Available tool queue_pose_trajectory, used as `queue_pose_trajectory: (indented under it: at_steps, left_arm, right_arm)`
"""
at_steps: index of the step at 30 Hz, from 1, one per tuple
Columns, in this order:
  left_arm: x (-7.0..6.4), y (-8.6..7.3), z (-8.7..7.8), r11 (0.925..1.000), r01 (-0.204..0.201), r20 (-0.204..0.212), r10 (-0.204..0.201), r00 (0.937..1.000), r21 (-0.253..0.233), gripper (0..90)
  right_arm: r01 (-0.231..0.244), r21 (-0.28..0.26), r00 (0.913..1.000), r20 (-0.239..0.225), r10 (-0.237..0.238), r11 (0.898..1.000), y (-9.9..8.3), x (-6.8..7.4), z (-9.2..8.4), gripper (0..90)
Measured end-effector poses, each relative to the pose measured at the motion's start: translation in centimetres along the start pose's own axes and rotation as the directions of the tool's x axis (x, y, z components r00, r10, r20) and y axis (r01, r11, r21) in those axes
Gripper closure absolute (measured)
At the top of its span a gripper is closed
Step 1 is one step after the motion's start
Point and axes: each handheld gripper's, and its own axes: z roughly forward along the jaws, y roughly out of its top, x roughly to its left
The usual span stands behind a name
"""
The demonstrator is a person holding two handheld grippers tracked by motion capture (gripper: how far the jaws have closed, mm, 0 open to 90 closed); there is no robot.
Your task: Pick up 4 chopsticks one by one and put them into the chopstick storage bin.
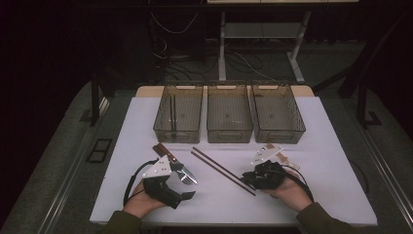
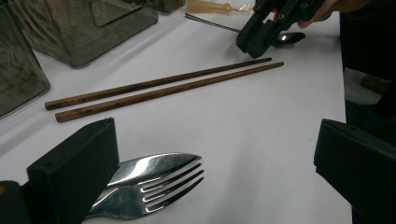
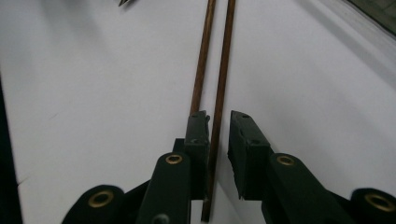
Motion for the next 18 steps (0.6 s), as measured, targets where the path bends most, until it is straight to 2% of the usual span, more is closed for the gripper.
queue_pose_trajectory:
  at_steps: [5,9,14,18]
  left_arm:
    - [0.0,0.0,0.0,1.0000,-0.001,0.002,0.001,1.0000,0.001,0.0]
    - [0.0,0.0,0.0,1.0000,0.000,0.003,0.000,1.0000,-0.001,0.0]
    - [0.0,0.0,0.0,1.0000,-0.002,0.004,0.002,1.0000,-0.001,0.0]
    - [0.0,0.0,0.0,1.0000,-0.003,0.004,0.003,1.0000,-0.001,0.0]
  right_arm:
    - [-0.008,0.006,0.9998,0.017,0.008,1.000,0.9,-0.3,1.1,77.1]
    - [-0.015,-0.001,0.9998,0.011,0.015,1.000,1.5,-0.4,1.7,77.1]
    - [0.000,0.024,0.9999,0.013,0.000,1.000,1.8,0.0,2.7,77.8]
    - [0.007,0.026,0.9996,0.029,-0.008,1.000,1.8,0.1,2.7,80.6]
